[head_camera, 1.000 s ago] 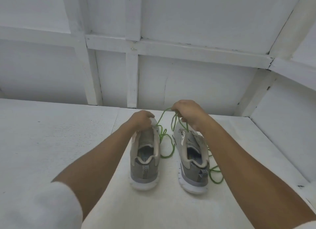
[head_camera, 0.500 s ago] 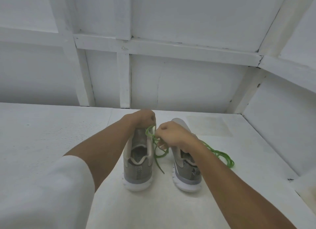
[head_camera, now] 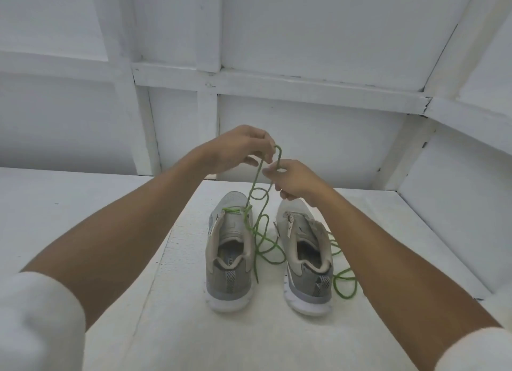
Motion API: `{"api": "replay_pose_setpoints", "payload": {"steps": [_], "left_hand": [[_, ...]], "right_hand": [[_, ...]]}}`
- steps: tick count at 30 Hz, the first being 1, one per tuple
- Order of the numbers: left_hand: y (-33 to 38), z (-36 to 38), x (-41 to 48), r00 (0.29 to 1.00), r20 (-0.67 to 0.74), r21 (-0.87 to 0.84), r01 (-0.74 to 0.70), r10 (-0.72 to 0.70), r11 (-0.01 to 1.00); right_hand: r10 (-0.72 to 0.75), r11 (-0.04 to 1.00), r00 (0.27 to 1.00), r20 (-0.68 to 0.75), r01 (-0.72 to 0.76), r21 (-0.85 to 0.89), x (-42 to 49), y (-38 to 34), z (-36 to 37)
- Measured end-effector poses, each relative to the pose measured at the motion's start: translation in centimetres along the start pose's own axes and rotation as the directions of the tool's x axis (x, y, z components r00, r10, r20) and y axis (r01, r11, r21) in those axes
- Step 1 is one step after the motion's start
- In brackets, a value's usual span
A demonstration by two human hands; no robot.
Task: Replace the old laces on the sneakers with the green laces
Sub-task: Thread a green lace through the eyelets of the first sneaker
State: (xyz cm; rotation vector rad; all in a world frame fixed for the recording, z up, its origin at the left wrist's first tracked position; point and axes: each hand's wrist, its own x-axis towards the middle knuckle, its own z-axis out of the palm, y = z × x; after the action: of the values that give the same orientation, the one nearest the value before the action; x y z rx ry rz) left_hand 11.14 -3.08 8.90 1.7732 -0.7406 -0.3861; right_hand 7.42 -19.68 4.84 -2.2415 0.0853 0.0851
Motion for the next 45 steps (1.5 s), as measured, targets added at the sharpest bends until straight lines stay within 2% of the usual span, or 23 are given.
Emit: {"api": "replay_pose_setpoints", "payload": {"steps": [3,6,8,10,11,13,15,18,20,25,31,35,38,41,45], "left_hand": [[0.9,0.4,-1.3,0.994,0.093,-0.054,-0.046,0.051,0.997],[0.1,0.6,-2.2,0.988,0.153,0.048,-0.031,0.024,0.998],[-1.0,0.6,-2.2,1.000,-0.001,0.155,0.017,-0.017,0.988],[-2.3,0.1,-1.7,0.980,-0.198,0.248,0.074,-0.024,0.966],[-2.9,-0.2,-1.4,0.969,-0.243,0.261,0.102,-0.037,0.960],[-3.6,-0.5,-1.0,0.973,-0.209,0.231,0.146,-0.097,0.962],[-3.9,0.0,-0.9,0.984,-0.102,0.173,0.163,-0.147,0.971],[-4.0,1.1,-1.1,0.992,-0.007,0.174,0.127,-0.127,0.977],[-4.1,1.0,-1.3,0.995,-0.049,0.164,0.098,-0.091,0.982],[-3.8,-3.4,-3.5,0.966,-0.247,-0.057,0.068,-0.080,0.996],[-4.8,-8.2,-6.9,0.953,-0.245,0.023,0.190,-0.178,0.982],[-6.0,-9.1,-8.0,0.927,-0.235,0.217,0.344,-0.293,0.914],[-6.4,-9.4,-8.5,0.898,-0.285,0.362,0.423,-0.334,0.830],[-6.4,-9.3,-8.5,0.875,-0.357,0.447,0.466,-0.326,0.764],[-5.5,-9.3,-7.8,0.870,-0.425,0.383,0.423,-0.251,0.821]], "right_hand": [[0.013,1.000,1.000,0.015,-0.013,-0.026,1.1,0.4,-0.1],[0.007,1.000,1.000,-0.023,-0.007,-0.010,1.5,0.8,-0.8],[-0.043,0.998,0.999,-0.024,0.044,0.048,1.4,0.7,-1.5],[-0.131,0.980,0.991,-0.030,0.134,0.149,1.2,-0.1,-2.2],[-0.176,0.961,0.984,-0.035,0.179,0.209,1.0,-0.7,-2.5],[-0.246,0.908,0.969,-0.029,0.241,0.343,0.6,-1.9,-3.1],[-0.289,0.857,0.957,-0.014,0.265,0.441,0.3,-3.0,-3.5],[-0.322,0.813,0.947,-0.005,0.279,0.511,0.0,-3.7,-3.8],[-0.330,0.793,0.944,-0.021,0.289,0.536,-0.1,-3.6,-4.0],[-0.278,0.727,0.944,-0.176,0.327,0.604,0.4,-2.0,-5.5],[-0.245,0.807,0.951,-0.188,0.307,0.504,0.7,0.5,-5.2],[-0.228,0.832,0.955,-0.189,0.292,0.472,0.8,1.5,-4.3],[-0.215,0.849,0.956,-0.197,0.283,0.446,0.6,2.0,-4.0],[-0.214,0.884,0.956,-0.200,0.277,0.378,0.3,2.1,-3.5],[-0.264,0.919,0.948,-0.179,0.304,0.252,-0.7,1.4,-2.5]]}}
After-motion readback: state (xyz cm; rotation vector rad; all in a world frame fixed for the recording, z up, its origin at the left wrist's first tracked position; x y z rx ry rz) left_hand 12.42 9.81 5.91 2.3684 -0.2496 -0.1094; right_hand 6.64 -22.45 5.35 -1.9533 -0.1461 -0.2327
